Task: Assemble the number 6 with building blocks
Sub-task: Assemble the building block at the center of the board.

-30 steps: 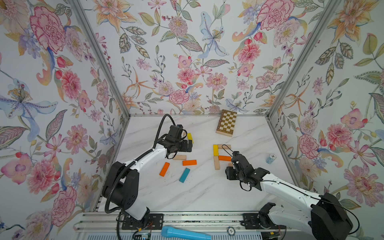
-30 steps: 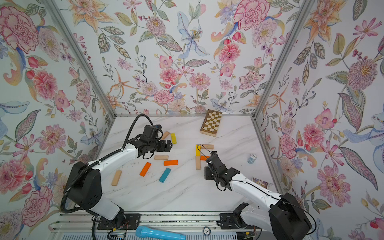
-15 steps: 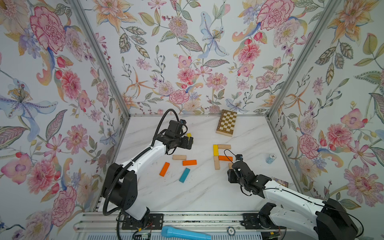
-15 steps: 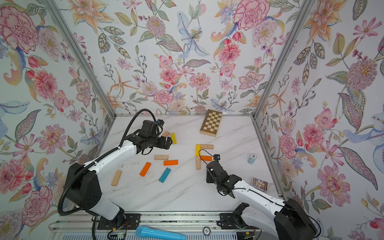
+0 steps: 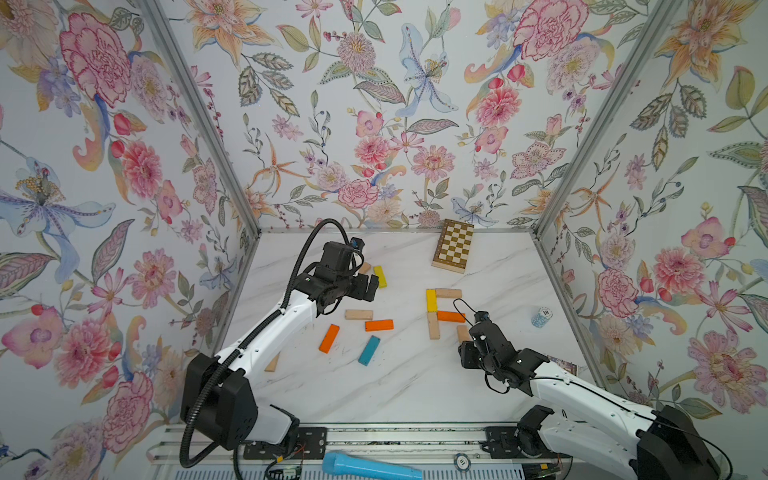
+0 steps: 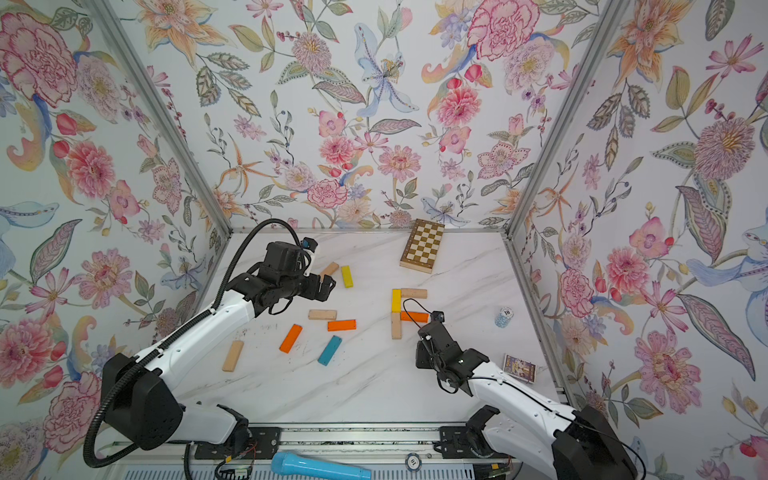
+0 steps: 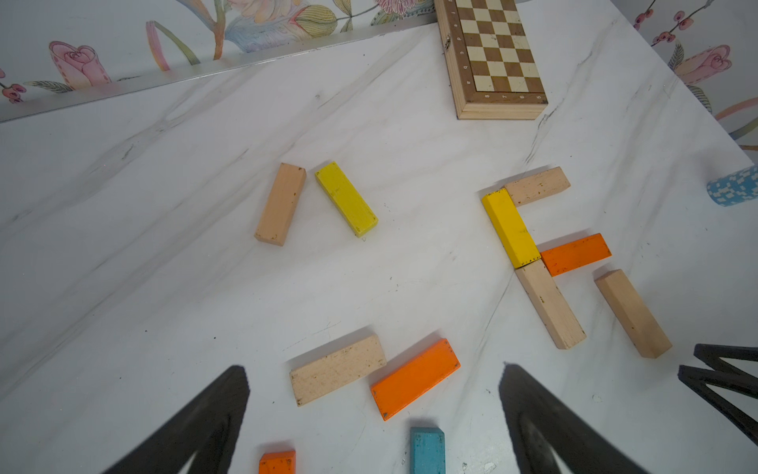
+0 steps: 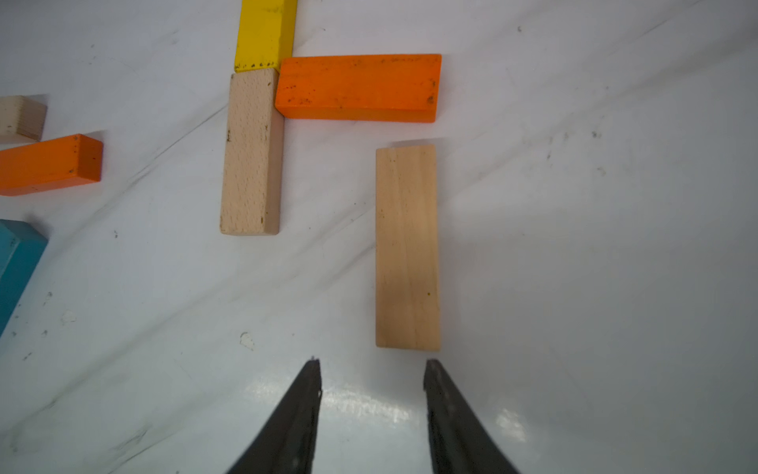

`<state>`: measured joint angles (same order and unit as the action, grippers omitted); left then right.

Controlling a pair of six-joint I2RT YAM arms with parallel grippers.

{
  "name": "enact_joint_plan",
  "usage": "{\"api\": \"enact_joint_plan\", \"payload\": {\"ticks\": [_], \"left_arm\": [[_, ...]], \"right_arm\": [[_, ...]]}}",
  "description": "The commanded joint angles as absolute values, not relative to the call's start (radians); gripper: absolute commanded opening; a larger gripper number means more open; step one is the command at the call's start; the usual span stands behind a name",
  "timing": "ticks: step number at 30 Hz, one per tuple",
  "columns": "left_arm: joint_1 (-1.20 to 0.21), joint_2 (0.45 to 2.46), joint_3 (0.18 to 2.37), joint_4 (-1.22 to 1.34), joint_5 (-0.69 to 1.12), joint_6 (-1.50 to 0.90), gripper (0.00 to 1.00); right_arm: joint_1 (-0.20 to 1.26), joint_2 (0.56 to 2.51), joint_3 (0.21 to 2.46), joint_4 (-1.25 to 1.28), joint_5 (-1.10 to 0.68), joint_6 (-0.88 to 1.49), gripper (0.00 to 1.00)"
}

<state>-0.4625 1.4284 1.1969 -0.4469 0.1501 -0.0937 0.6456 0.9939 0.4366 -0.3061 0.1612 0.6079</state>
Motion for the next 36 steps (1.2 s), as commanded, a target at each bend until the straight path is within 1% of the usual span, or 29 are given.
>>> {"api": "enact_joint_plan", "payload": {"ticks": [1, 5, 13, 16, 18, 36], "left_arm": [[-0.454, 1.411, 1.181, -0.44, 0.158, -0.081, 0.99], [-0.454, 1.414, 1.18, -0.435, 0.153, -0.085, 0.99], [-0.451, 1.425, 1.18, -0.432, 0.161, -0.09, 0.99], [-0.445, 1.429, 1.18, -0.43, 0.168, -0.091, 0.99], [-0.441, 1.431, 1.18, -0.429, 0.175, -0.094, 0.99], [-0.428, 1.427, 1.181, -0.424, 0.189, -0.1, 0.99]], "right_arm": [[0.597, 0.955, 0.406, -0.348, 0.082, 0.618, 0.44], [0.567, 0.978, 0.408, -0.353, 0.06, 0.629, 0.41], [0.556, 1.037, 0.417, -0.349, 0.034, 0.623, 0.36], [0.554, 1.058, 0.421, -0.348, 0.019, 0.623, 0.32], [0.525, 1.069, 0.424, -0.345, 0.012, 0.619, 0.32], [0.489, 1.153, 0.449, -0.341, -0.002, 0.608, 0.29]]}}
